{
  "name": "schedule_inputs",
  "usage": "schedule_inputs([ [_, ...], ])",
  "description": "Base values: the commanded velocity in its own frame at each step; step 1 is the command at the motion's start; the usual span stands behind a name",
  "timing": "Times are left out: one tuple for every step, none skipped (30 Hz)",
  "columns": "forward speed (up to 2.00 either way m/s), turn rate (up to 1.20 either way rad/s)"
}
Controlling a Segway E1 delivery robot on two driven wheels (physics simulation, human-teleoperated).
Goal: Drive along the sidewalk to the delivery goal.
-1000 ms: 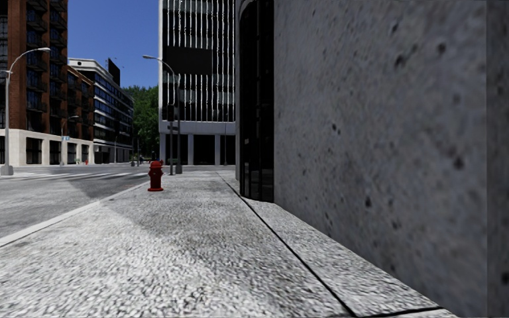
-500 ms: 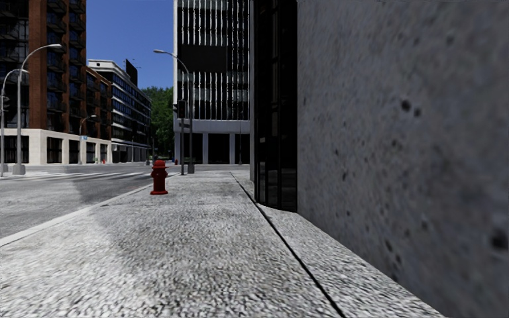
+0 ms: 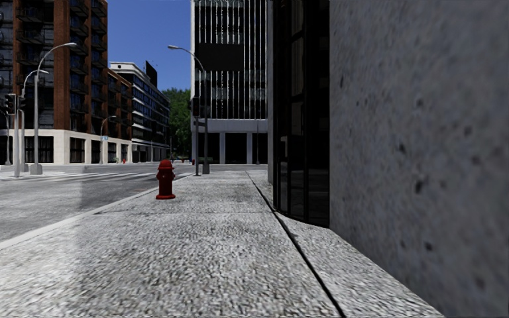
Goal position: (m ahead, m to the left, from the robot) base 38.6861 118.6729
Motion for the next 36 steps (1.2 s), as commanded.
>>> schedule_inputs([
  [1.51, 0.0],
  [1.51, 0.0],
  [1.51, 0.0],
  [1.5, 0.0],
  [1.5, 0.0],
  [1.5, 0.0],
  [1.5, 0.0],
  [1.5, 0.0],
  [1.5, 0.0],
  [1.5, 0.0],
  [1.5, 0.0],
  [1.5, 0.0],
  [1.5, 0.0],
  [1.5, 0.07],
  [1.5, 0.57],
  [1.5, 0.73],
  [1.5, 0.79],
  [1.5, 0.79],
  [1.5, 0.8],
  [1.5, 0.31],
  [1.5, 0.14],
  [1.5, 0.09],
  [1.5, 0.09],
  [1.5, 0.08],
  [1.5, 0.07],
  [1.5, 0.07],
  [1.5, 0.07],
  [1.5, 0.07],
  [1.5, 0.07],
  [1.49, 0.07],
  [1.49, 0.07],
  [1.49, 0.07],
  [1.49, 0.07],
  [1.49, 0.09],
  [1.49, 0.09],
  [1.49, 0.25],
])
